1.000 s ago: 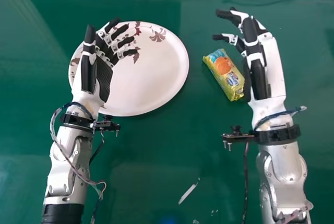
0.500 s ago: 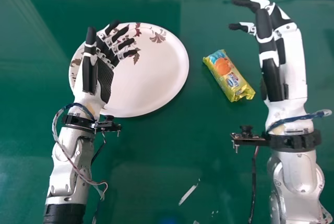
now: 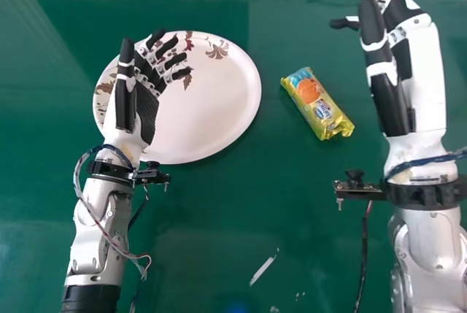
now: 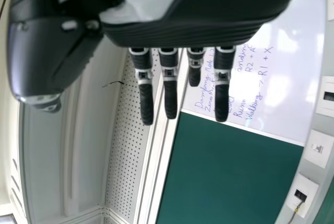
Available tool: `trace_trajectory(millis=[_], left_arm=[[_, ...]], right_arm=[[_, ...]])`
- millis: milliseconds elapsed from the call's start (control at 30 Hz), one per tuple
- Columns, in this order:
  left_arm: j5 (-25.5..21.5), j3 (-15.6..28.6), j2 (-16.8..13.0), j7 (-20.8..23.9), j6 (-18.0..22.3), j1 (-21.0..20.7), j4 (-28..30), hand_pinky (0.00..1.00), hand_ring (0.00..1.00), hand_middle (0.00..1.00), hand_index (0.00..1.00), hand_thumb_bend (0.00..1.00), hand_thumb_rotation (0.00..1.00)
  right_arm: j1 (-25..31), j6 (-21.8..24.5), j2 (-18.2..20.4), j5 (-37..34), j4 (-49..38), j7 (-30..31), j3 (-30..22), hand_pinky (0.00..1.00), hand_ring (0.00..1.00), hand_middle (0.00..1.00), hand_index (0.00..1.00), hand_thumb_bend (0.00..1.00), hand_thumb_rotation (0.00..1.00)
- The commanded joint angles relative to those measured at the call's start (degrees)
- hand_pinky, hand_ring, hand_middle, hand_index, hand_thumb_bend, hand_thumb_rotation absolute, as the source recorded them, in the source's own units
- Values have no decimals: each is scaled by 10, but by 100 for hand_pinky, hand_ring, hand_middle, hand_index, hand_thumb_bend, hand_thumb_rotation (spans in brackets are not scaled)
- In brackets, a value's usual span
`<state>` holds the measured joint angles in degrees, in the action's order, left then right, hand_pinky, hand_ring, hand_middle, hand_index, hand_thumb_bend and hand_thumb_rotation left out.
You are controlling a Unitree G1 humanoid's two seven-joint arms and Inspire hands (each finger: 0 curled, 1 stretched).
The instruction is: Pick up biscuit and place it in the plate
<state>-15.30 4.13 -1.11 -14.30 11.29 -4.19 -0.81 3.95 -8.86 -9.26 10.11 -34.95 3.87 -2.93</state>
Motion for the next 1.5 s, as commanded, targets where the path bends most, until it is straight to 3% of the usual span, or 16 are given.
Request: trace_trajectory(millis=[0, 367, 667, 900, 1033, 1067, 1200, 1467], left_arm=[[0, 3, 2, 0, 7, 1, -7, 72, 81, 89, 92, 100, 87], [2, 2, 3, -3, 14, 1, -11, 73, 86, 92, 93, 100, 75], [3, 3, 6, -1, 24, 0, -20, 68, 82, 91, 94, 100, 79], [5, 2, 6, -3, 33, -2, -28, 61, 82, 92, 95, 100, 76], [6, 1, 6, -1, 29, -2, -26, 59, 76, 83, 94, 100, 79], [7, 1, 6, 0, 28, -1, -25, 64, 78, 85, 93, 100, 73], [8, -1, 7, 2, 26, 0, -22, 74, 84, 90, 94, 100, 66], [2, 1, 7, -2, 26, 1, -23, 79, 85, 92, 94, 100, 69]], right_arm=[[-6, -2, -12, 8, -4, 5, -8, 60, 80, 79, 69, 85, 77], [-30, -2, -58, 35, 0, 18, -34, 61, 80, 79, 70, 82, 78], [-62, 2, -98, 130, 11, 9, -51, 60, 80, 79, 70, 83, 78], [-85, 17, -122, 198, 17, 13, -57, 60, 80, 79, 70, 81, 79], [-97, 36, -135, 253, 14, 15, -53, 61, 80, 79, 70, 82, 78], [-99, 44, -138, 267, 12, 19, -51, 62, 81, 80, 70, 83, 78], [-111, 84, -152, 318, 8, 55, -40, 61, 80, 79, 70, 84, 78], [-133, 119, -170, 380, 19, 91, -19, 61, 80, 79, 70, 83, 77]])
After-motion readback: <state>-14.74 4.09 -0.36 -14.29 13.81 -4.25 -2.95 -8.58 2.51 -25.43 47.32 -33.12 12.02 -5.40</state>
